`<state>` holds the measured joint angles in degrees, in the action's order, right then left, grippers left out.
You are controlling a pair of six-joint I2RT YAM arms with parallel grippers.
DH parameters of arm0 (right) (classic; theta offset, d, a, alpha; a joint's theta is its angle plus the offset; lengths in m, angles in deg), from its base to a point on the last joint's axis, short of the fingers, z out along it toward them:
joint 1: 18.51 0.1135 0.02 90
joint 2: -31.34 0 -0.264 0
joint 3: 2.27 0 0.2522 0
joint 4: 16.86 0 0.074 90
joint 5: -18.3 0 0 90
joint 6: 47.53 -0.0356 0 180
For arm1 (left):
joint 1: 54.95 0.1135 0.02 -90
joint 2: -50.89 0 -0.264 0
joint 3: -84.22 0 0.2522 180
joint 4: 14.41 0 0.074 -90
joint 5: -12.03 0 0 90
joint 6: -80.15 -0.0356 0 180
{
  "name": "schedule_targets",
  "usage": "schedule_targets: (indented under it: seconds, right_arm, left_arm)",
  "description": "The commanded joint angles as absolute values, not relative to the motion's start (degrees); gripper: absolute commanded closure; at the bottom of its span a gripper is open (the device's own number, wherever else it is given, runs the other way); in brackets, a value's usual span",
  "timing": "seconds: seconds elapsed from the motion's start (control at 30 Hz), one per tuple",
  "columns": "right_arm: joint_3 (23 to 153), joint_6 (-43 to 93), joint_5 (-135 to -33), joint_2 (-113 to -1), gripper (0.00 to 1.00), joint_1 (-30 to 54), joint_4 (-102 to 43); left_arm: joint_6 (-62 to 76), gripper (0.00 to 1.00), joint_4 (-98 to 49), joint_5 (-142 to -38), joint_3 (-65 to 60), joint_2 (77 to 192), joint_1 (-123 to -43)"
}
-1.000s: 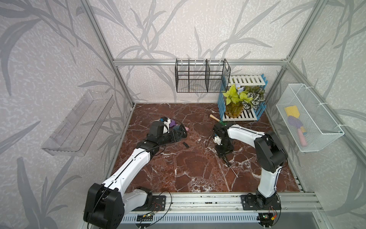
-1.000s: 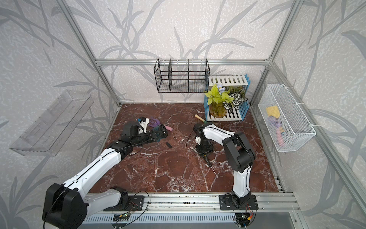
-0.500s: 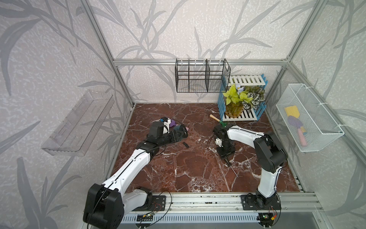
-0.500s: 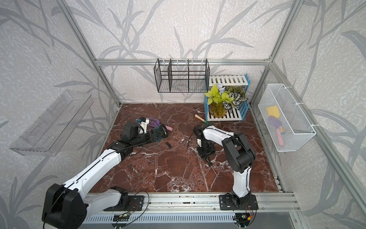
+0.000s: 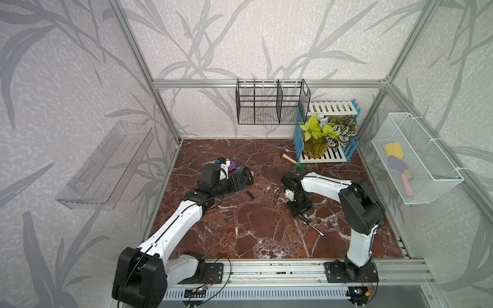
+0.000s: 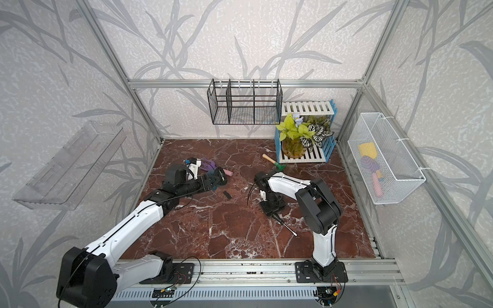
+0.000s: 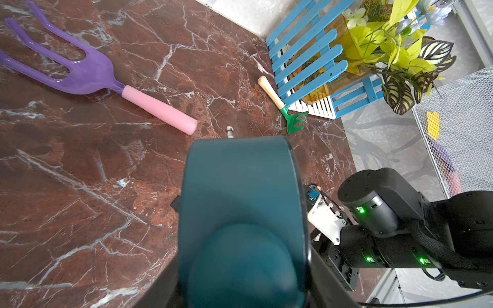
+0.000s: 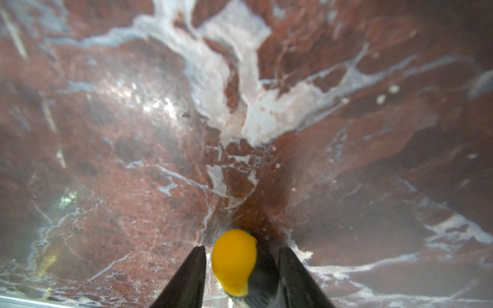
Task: Remove the battery from the alarm
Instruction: Pick up the screwdriver from the center of the board.
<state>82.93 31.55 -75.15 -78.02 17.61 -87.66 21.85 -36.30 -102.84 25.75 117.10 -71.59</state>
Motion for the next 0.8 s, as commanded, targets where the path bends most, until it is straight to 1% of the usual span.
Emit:
schedule_targets:
  seconds: [0.0, 0.33, 0.43, 0.57, 0.77]
  right_arm:
    - [82.16, 31.60, -74.37, -78.30, 0.52, 18.78, -89.52]
    - [82.69, 31.08, -73.13, -75.34, 0.51, 21.50, -93.50]
    - [83.11, 31.04, -72.19, -74.94, 0.52, 22.18, -93.85]
    - [82.55, 31.12, -71.38, -75.78, 0.55, 22.77, -93.52]
    - [82.13, 31.31, -72.46, -76.47, 0.54, 23.86, -92.93]
  left_arm:
    - [21.73, 0.89, -32.91, -103.99, 25.70, 115.98, -71.35]
    - [21.70, 0.89, -32.80, -104.12, 25.83, 115.83, -71.30]
    - [21.80, 0.88, -32.57, -104.25, 25.92, 115.79, -71.32]
    - [21.87, 0.88, -32.44, -104.42, 26.15, 115.68, -71.30]
    - [21.79, 0.88, -32.87, -104.34, 26.26, 115.05, -71.30]
